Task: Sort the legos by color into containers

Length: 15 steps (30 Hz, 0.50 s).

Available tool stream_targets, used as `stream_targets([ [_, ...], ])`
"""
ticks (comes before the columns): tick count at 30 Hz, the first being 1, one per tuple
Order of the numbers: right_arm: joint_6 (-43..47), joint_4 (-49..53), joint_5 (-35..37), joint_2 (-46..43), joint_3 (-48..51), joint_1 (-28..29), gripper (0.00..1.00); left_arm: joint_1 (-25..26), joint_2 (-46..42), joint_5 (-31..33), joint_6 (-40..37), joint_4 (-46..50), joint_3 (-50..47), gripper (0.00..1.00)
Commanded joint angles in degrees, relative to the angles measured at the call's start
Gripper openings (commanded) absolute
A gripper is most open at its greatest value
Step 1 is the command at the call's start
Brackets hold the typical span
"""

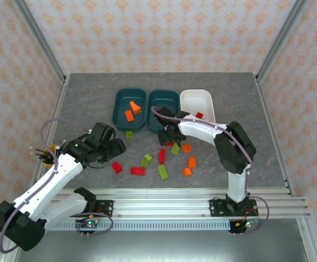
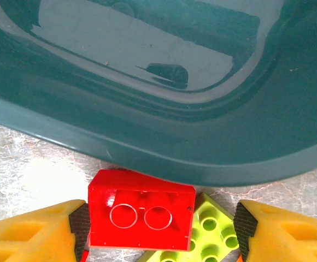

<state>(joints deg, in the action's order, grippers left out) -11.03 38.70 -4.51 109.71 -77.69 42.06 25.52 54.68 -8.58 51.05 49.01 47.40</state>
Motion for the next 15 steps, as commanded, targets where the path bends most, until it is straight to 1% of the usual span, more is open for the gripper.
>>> stream_targets([
  [1,0.5,-0.4,-0.4,2.0,-1.0,0.1,0.71,0.5,-0.2,0.8,0.3,0.3,1.5,0.64],
  [8,-0.3,-1.1,-1.3,3.4,-0.9,0.1,0.71,0.5,-0.2,0.7,0.4,-0.1,1.2,0.64],
  [15,-0.7,-1.3,-1.6,4.7,-1.2,0.1,0.60,0.5,0.0,0.7,0.4,-0.4,0.9,0.64],
])
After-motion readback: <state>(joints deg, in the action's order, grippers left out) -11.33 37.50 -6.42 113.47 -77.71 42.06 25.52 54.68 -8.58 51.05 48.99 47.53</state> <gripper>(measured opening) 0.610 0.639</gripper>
